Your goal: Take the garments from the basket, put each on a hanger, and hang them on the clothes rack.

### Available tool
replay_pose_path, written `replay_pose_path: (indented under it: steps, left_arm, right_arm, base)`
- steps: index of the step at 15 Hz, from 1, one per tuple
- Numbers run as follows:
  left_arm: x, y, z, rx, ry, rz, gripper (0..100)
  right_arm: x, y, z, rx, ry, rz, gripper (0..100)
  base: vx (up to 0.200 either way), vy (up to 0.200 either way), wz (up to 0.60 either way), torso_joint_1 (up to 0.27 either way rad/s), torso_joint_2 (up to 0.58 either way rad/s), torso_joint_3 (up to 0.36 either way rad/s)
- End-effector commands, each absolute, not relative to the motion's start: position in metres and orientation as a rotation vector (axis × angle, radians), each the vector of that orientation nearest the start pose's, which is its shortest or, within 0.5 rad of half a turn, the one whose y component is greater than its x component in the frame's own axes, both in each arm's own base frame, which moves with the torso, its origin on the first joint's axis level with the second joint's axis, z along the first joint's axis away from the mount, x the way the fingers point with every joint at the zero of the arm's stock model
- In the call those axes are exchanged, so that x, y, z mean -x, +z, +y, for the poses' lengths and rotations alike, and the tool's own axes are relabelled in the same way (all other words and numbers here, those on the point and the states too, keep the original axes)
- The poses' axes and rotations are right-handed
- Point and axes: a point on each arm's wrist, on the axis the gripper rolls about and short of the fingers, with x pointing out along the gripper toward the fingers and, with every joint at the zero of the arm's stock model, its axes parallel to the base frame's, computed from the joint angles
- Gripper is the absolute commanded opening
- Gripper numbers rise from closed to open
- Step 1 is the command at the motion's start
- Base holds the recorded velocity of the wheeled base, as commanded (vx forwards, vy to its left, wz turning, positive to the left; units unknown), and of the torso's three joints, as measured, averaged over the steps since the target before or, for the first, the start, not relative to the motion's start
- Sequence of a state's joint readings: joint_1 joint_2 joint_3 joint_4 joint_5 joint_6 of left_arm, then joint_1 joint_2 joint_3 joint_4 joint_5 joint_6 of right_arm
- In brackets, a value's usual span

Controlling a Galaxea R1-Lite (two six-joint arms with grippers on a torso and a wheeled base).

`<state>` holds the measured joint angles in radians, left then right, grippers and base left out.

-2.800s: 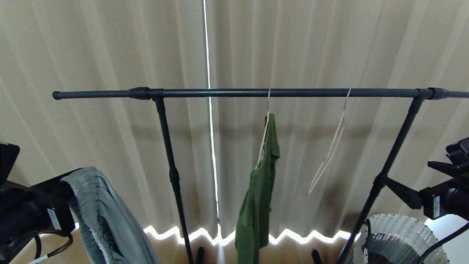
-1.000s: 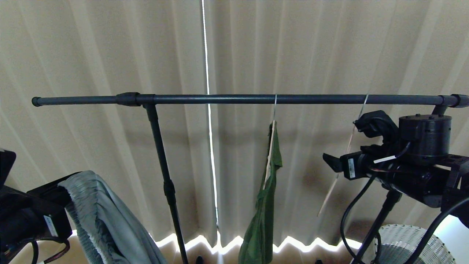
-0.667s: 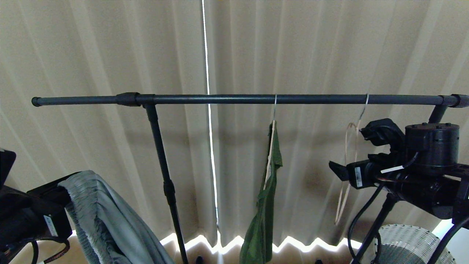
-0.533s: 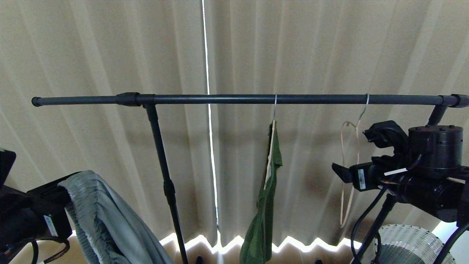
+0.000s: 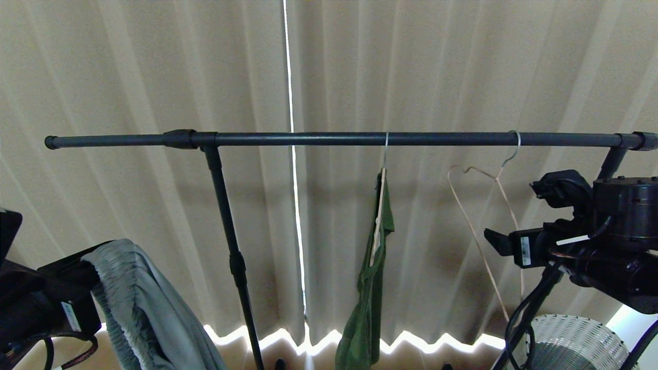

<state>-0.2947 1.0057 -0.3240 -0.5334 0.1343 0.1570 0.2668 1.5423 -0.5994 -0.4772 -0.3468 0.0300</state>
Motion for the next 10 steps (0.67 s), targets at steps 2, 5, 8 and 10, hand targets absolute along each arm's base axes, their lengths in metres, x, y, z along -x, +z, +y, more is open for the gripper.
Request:
replay_pose_path:
  steps: [2, 5, 8, 10]
  left_arm:
    - [-0.1191, 0.1868, -0.0330, -0.189, -0.170, 0.131, 0]
    - [-0.1190, 0.1864, -0.0329, -0.188, -0.170, 0.133, 0]
    - [-0.1190, 0.1864, -0.0329, -0.189, -0.170, 0.133, 0]
    - [-0.1190, 0.1864, -0.0329, -0.188, -0.170, 0.133, 0]
  right_arm:
    - [-0.2404, 0.1562, 0.0570, 0.102, -0.089, 0.448, 100]
    - [-0.2434, 0.1536, 0.0579, 0.104, -0.087, 0.456, 100]
    - [-0.2427, 0.1508, 0.0577, 0.100, -0.088, 0.468, 100]
    - [-0.2436, 0.1494, 0.0581, 0.082, -0.088, 0.475, 100]
  base:
    - [0.000, 0.000, 0.00, 0.000, 0.00, 0.000]
    - [0.000, 0.000, 0.00, 0.000, 0.00, 0.000]
    - [0.000, 0.000, 0.00, 0.000, 0.00, 0.000]
    - [0.000, 0.000, 0.00, 0.000, 0.00, 0.000]
